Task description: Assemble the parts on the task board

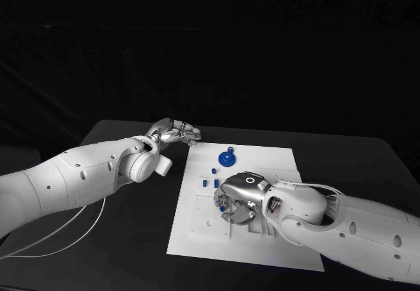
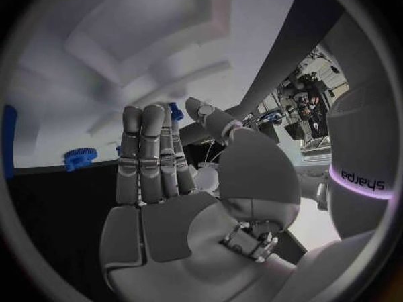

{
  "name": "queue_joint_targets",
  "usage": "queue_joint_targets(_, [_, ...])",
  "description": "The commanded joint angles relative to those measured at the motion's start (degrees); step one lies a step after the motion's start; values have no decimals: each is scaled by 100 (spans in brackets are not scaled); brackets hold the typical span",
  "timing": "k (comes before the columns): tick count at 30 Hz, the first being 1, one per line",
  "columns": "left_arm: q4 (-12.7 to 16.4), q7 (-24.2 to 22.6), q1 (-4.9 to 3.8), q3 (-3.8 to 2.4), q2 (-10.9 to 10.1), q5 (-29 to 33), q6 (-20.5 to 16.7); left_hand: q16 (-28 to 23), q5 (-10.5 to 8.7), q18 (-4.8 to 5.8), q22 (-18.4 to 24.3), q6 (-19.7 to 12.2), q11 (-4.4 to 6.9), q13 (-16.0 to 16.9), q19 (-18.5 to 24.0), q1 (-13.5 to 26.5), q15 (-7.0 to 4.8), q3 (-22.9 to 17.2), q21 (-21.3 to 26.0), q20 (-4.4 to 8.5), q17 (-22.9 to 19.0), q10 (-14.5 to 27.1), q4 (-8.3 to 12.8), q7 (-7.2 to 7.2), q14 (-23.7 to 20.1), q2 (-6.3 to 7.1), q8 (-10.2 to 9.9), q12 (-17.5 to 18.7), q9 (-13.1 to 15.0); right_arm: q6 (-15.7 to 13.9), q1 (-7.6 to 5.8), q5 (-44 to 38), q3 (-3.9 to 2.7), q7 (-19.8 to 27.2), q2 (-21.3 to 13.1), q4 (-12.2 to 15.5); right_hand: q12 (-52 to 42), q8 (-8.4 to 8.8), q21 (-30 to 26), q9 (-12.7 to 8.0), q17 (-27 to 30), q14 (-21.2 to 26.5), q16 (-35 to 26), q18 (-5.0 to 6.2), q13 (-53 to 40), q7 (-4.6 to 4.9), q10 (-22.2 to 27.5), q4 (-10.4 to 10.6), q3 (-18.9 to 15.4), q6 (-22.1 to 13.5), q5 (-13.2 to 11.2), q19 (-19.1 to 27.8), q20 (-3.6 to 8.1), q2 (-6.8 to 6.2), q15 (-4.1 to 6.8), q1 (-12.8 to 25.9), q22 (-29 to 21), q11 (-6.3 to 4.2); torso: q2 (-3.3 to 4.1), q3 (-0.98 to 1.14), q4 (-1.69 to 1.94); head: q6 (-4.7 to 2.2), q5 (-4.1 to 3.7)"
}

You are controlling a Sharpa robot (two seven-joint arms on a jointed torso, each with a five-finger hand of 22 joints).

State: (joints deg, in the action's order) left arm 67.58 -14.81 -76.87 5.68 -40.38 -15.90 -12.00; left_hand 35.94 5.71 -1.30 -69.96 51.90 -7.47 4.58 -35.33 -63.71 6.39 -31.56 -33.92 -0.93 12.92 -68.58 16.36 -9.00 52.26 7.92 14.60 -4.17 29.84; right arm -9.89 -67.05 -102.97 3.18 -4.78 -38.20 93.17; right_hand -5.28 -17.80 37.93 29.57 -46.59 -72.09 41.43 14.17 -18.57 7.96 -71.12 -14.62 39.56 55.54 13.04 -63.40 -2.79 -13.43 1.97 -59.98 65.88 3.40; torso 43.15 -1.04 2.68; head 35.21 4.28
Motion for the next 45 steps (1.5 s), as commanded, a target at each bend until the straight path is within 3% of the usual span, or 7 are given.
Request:
queue_joint_targets(1, [14, -27, -4, -5, 0, 34, 66, -30, 28, -76, -10, -53, -5, -7, -26, 21, 12, 31, 19, 14, 8, 30, -8, -3, 31, -45, 20, 21, -7, -112, 35, 172, 27, 56, -52, 20, 101, 100, -11, -48, 5, -10, -3, 83, 182, 59, 310, -11, -136, -158, 87, 48, 0, -111, -83, 25, -3, 187, -1, 0, 0, -12, -8])
queue_joint_targets(9, [4, -22, -4, -5, -12, 34, 66, -36, 27, -75, -11, -56, -7, -9, -24, 21, 13, 32, 22, 13, 14, 34, -8, -5, 29, -43, 19, 22, -9, -412, 30, 467, -27, 155, -340, 276, 151, 245, -5, -154, -17, 17, 61, 83, 379, 184, 642, -46, -595, -428, 312, 65, -3, -250, -175, 158, 16, 287, -1, 1, 0, -44, -39])
queue_joint_targets(20, [-22, -23, -4, -4, -16, 34, 64, -44, 28, -74, -14, -59, -9, -12, -22, 20, 14, 31, 26, 13, 21, 39, -8, -6, 28, -43, 20, 22, -11, -266, -180, 1366, -571, 247, -859, 425, 120, 223, 67, -191, -79, -81, 211, 83, 509, 182, 633, -68, -818, -429, 481, -63, 64, -179, -157, 67, 42, 272, -1, 4, -4, -169, -140])
queue_joint_targets(23, [-25, -27, -4, -4, -13, 34, 65, -46, 28, -74, -14, -59, -9, -13, -22, 19, 14, 31, 27, 12, 23, 40, -7, -7, 28, -43, 20, 22, -11, -131, -294, 1710, -639, 274, -985, 421, 119, 219, 98, -200, -105, -117, 264, 83, 534, 182, 625, -85, -819, -427, 488, -108, 89, -142, -151, 3, 55, 267, -2, 5, -4, -216, -186])
queue_joint_targets(30, [-27, -35, -3, -4, -5, 34, 67, -48, 29, -74, -15, -59, -10, -13, -22, 19, 15, 31, 28, 12, 26, 40, -8, -7, 29, -45, 21, 22, -12, 579, -723, 2032, -656, 112, -1331, 158, 127, 222, 179, -223, -179, -140, 398, 83, 589, 191, 626, -116, -884, -442, 521, -164, 124, -113, -154, -30, 110, 271, -3, 6, -2, -305, -364])
queue_joint_targets(39, [-18, -56, 1, -4, -6, 34, 71, -52, 29, -74, -17, -59, -10, -14, -22, 18, 15, 31, 30, 12, 31, 39, -9, -7, 30, -45, 22, 20, -12, 540, -750, 1326, -641, -2, -1553, 64, 145, 264, 194, -270, -235, 34, 495, 83, 697, 255, 735, -124, -1155, -560, 484, -29, 88, -202, -211, 106, 175, 327, 2, 14, -11, -327, -426])
queue_joint_targets(45, [-17, -65, 12, -4, -11, 35, 74, -54, 29, -73, -18, -59, -10, -15, -23, 20, 15, 31, 31, 12, 34, 40, -10, -8, 31, -46, 22, 20, -13, 705, -740, 1135, -446, -61, -1613, 241, 147, 255, 175, -276, -239, 109, 525, 83, 763, 239, 806, -87, -1303, -586, 160, 33, 77, -268, -223, 221, 183, 345, -2, 20, -6, -307, -438])
